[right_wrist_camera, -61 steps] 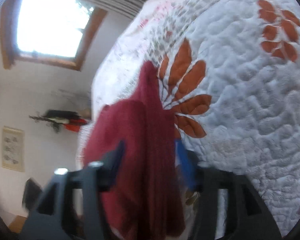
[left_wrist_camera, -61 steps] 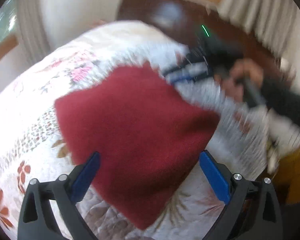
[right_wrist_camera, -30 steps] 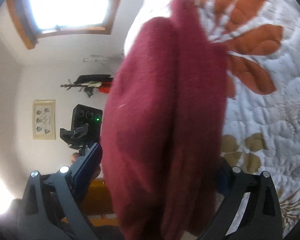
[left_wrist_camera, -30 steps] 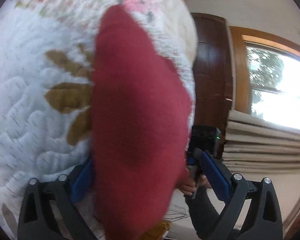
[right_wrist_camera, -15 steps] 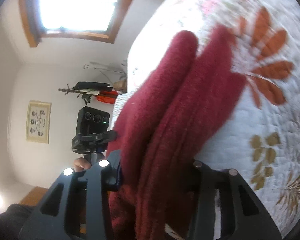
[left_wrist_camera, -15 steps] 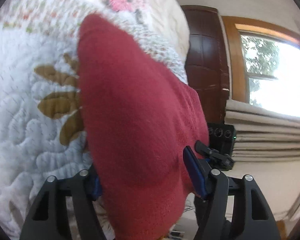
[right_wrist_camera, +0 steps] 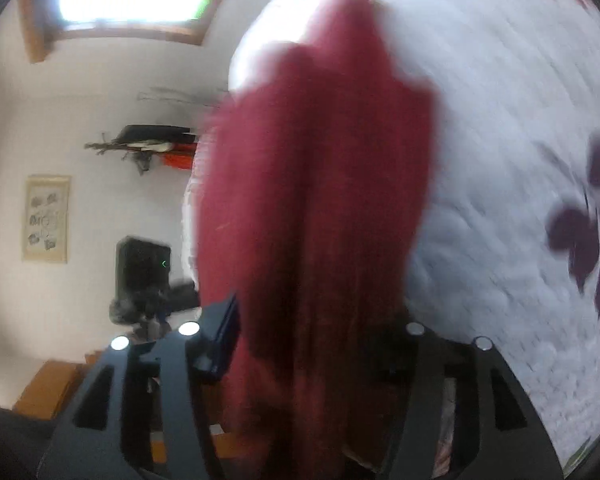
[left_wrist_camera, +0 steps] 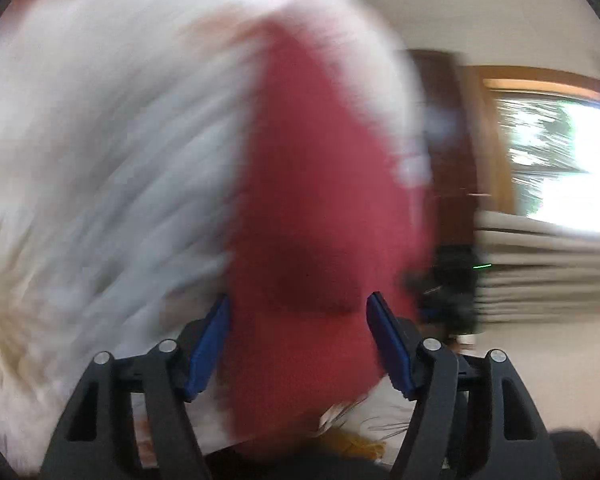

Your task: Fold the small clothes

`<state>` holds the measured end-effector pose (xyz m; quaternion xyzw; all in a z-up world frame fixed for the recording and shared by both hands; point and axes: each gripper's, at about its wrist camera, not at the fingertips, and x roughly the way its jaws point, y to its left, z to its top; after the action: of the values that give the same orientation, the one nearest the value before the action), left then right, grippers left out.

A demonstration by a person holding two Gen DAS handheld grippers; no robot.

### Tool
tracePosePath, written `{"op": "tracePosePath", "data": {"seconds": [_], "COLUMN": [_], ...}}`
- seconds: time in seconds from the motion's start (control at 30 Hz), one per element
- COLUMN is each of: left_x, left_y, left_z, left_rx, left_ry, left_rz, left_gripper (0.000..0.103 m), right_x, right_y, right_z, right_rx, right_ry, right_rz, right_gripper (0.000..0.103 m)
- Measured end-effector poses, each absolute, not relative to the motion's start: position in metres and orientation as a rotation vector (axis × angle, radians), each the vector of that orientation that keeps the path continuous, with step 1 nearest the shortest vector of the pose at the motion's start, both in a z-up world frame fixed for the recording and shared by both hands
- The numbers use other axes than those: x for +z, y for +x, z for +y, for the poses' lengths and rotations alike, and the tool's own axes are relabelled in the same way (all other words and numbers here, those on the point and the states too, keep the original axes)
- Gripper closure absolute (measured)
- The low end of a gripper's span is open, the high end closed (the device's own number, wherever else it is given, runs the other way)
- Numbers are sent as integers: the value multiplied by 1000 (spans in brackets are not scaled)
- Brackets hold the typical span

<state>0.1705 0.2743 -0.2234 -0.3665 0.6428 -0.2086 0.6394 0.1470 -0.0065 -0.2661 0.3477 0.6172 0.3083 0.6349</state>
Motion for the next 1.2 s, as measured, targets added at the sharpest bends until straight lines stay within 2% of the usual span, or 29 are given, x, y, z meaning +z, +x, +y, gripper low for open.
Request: {"op": "tracePosePath", "data": {"seconds": [0.07, 0.13, 0.23, 0.37, 0.4, 0.43, 0.47, 0.6, 0.73, 0.8, 0.83, 0.87, 1.0, 1.03, 1.13, 1.17, 1.2], "left_x": [-230, -208, -168, -108, -100, -96, -95, -106, -140, -149, -147, -143, -125, -126, -127, -127, -125], "left_y": [153, 148, 148, 149, 150, 150, 149, 137, 129, 128, 126, 124, 122, 126, 128, 127, 125], "left_z": [284, 293, 303, 280, 265, 247, 238, 169, 126, 122, 120, 119, 118, 113, 121, 130, 135], "left_rx": [-502, -503, -493, -608, -646, -720, -754, -909, -950, -948, -954, -964, -986, -974, -913, -897, -878], "left_ry": [-925, -872, -793, -651, -639, -624, -615, -469, -417, -425, -425, -418, -394, -395, -425, -438, -453], "left_rz": [1436, 1366, 1242, 1091, 1079, 1078, 1085, 1157, 1262, 1296, 1306, 1308, 1290, 1289, 1302, 1295, 1281], "left_gripper": [23, 20, 18, 16, 15, 14, 14, 14, 14, 14, 14, 14, 9, 8, 7, 5, 4], "right_x": [-255, -229, -201, -190, -197, -202, -203, -184, -234, -242, -240, -233, -187, -180, -183, -188, -200], "right_y": [147, 155, 173, 199, 207, 212, 216, 228, 233, 231, 229, 226, 216, 213, 212, 212, 212], "right_z": [-13, -29, -45, -18, -10, -5, 5, 22, -6, -13, -17, -21, -23, -22, 3, 9, 15], "right_rx": [684, 651, 572, 611, 603, 605, 599, 599, 484, 484, 497, 514, 558, 575, 590, 590, 585], "right_ry": [789, 752, 710, 636, 610, 600, 577, 522, 469, 505, 534, 570, 595, 585, 441, 411, 373], "right_rz": [1386, 1319, 1228, 1238, 1267, 1283, 1290, 1203, 1276, 1273, 1265, 1248, 1142, 1136, 1168, 1183, 1217], "right_gripper": [38, 35, 35, 37, 43, 62, 94, 95, 95, 94, 91, 82, 80, 77, 72, 66, 65]}}
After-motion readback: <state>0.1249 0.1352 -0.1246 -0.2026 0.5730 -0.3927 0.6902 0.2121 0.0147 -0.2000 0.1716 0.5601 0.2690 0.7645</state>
